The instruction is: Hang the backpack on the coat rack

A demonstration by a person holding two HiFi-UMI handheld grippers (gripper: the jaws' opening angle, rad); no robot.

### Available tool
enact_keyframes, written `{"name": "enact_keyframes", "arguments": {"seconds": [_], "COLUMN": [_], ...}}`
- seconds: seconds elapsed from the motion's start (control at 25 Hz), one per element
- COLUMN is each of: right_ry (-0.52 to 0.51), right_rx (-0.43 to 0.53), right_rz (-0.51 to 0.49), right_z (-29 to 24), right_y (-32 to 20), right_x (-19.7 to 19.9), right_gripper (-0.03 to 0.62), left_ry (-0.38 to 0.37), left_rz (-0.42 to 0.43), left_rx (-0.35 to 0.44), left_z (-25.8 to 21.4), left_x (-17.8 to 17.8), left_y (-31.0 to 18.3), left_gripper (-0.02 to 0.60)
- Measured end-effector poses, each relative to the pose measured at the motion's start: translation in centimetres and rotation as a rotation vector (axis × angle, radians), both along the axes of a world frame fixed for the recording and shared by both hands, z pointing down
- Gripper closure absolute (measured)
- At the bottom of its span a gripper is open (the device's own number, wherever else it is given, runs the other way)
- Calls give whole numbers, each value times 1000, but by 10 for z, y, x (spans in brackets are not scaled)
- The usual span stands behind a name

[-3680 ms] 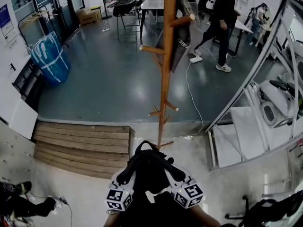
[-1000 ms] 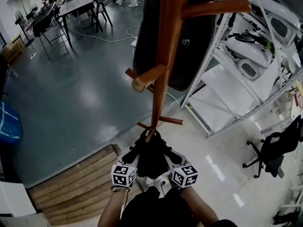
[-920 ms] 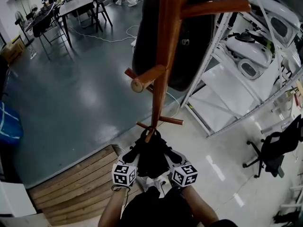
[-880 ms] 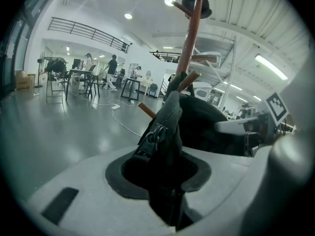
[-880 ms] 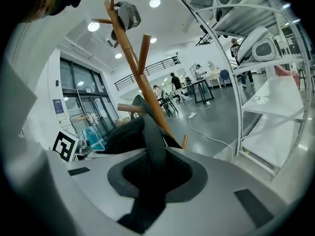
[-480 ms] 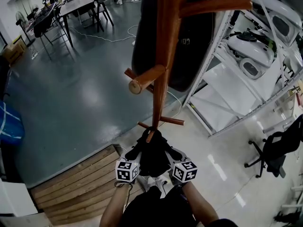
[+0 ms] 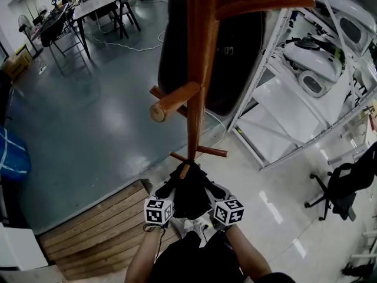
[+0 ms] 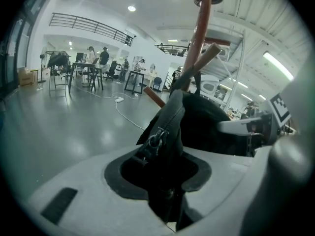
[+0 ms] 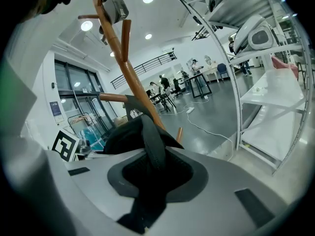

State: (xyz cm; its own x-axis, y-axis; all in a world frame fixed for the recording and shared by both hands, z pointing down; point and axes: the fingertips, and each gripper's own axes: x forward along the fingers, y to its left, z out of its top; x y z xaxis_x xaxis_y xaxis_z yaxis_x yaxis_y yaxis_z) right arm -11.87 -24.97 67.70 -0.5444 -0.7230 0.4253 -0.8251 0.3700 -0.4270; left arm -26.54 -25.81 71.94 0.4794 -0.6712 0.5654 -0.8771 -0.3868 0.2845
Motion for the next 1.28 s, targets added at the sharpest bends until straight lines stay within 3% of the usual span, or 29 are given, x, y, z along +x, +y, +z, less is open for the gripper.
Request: {"name": "enact_keyframes", "arguments": {"seconds": [0.52,0.88,1.08,1.28], "right_ry": [35,78,57,46], "right_rx": [-6,-39,-31,-21], "right_rz": [-19,-71,-86,-105], "right_z": [9,10,2,-5], "right_y": [-10,-7,-2,-2], "right_x": [4,7,7,7], "right_gripper": [505,450,398,393], "left_ry": [-76,-183,-186,-183], "left_rz": [-26,-78,-118,-157], "left_rx": [24,11,30,55], "left_z": [7,5,-8,-23], "left_x": [-11,-17,-23,-30], "left_y": [-6,-3,2,5], "left_gripper": [426,372,348,348]}}
